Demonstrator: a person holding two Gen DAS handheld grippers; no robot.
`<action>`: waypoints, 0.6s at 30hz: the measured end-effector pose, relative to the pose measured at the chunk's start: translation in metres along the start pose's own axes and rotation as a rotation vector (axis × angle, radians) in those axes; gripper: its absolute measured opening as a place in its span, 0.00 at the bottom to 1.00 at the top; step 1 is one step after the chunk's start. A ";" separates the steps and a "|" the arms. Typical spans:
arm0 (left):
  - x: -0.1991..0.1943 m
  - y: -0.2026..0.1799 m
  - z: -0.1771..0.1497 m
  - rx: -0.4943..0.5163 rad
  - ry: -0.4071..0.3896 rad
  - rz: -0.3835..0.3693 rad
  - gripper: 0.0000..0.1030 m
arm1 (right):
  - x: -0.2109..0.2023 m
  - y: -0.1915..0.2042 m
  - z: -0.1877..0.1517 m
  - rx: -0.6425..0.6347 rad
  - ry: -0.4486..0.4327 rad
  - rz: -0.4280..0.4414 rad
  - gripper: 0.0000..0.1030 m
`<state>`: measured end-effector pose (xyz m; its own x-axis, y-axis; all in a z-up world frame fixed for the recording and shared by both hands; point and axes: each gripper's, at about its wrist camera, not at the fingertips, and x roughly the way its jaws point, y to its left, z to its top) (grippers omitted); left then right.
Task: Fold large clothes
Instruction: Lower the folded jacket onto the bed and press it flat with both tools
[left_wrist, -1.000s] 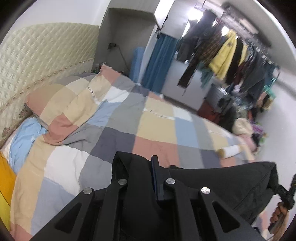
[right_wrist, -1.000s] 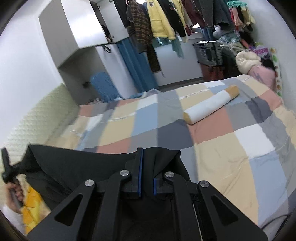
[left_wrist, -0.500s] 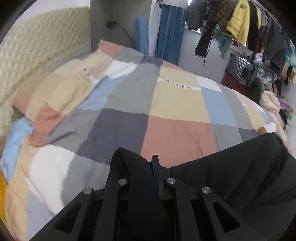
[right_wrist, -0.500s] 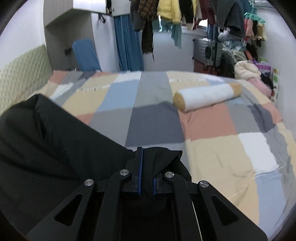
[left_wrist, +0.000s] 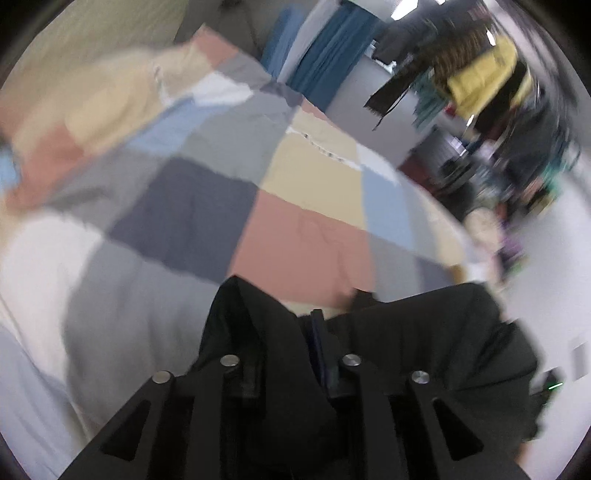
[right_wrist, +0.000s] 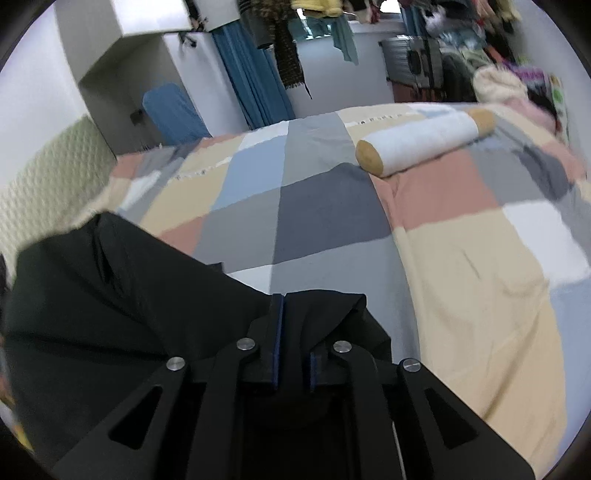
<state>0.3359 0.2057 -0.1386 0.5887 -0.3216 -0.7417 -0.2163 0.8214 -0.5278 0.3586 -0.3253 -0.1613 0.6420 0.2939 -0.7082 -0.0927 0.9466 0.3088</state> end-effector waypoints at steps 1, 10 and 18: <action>-0.009 0.008 -0.002 -0.045 0.003 -0.044 0.28 | -0.006 -0.003 0.000 0.031 0.002 0.031 0.20; -0.120 0.021 -0.023 -0.080 -0.180 -0.049 0.62 | -0.096 0.005 -0.002 0.089 -0.090 0.120 0.71; -0.126 -0.049 -0.050 0.171 -0.306 0.139 0.68 | -0.122 0.076 -0.003 -0.051 -0.157 0.079 0.71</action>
<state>0.2333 0.1825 -0.0402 0.7739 -0.0672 -0.6297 -0.1928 0.9222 -0.3353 0.2710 -0.2887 -0.0535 0.7419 0.3469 -0.5738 -0.1834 0.9281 0.3241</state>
